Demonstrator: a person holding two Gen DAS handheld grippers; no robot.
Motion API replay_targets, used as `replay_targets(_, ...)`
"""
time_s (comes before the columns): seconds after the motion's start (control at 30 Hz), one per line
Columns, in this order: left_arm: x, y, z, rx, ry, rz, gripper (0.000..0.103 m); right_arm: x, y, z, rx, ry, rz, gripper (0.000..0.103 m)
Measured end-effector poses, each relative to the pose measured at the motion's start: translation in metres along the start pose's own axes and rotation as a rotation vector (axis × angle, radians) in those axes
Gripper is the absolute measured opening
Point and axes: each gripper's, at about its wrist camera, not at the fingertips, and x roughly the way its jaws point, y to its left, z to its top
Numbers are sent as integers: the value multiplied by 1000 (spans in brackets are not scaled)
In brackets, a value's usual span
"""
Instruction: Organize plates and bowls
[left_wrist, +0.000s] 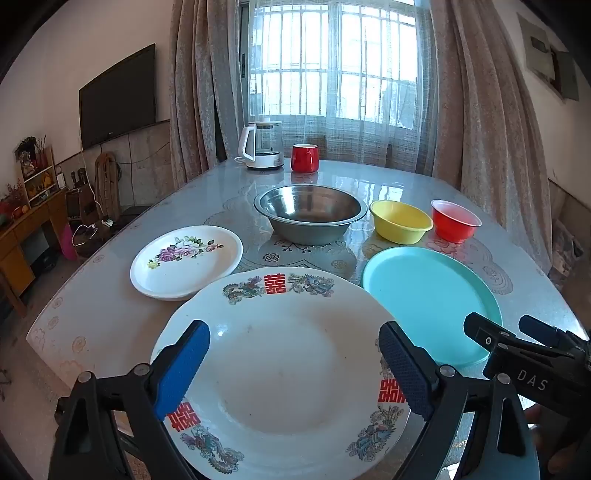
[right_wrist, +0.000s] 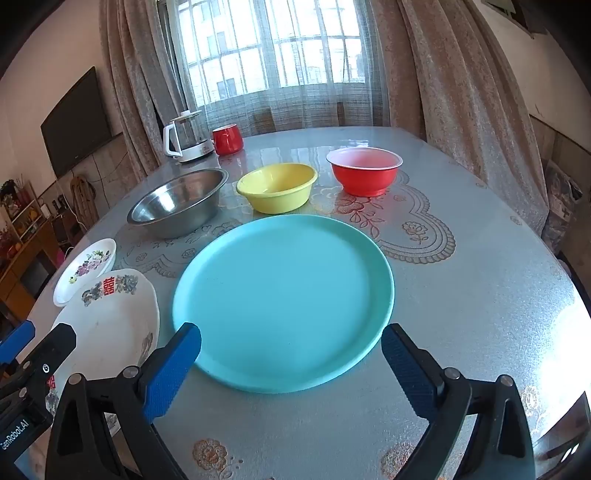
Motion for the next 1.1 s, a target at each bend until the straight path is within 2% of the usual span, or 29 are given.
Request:
replay_targets(0.57,9,3,2,0,28,10,93,-3,17,7,-87,-43,18,100)
replay_targets(1.1,12,6,5,-3,28,21,93,4,17,10,-83,-31,24,100)
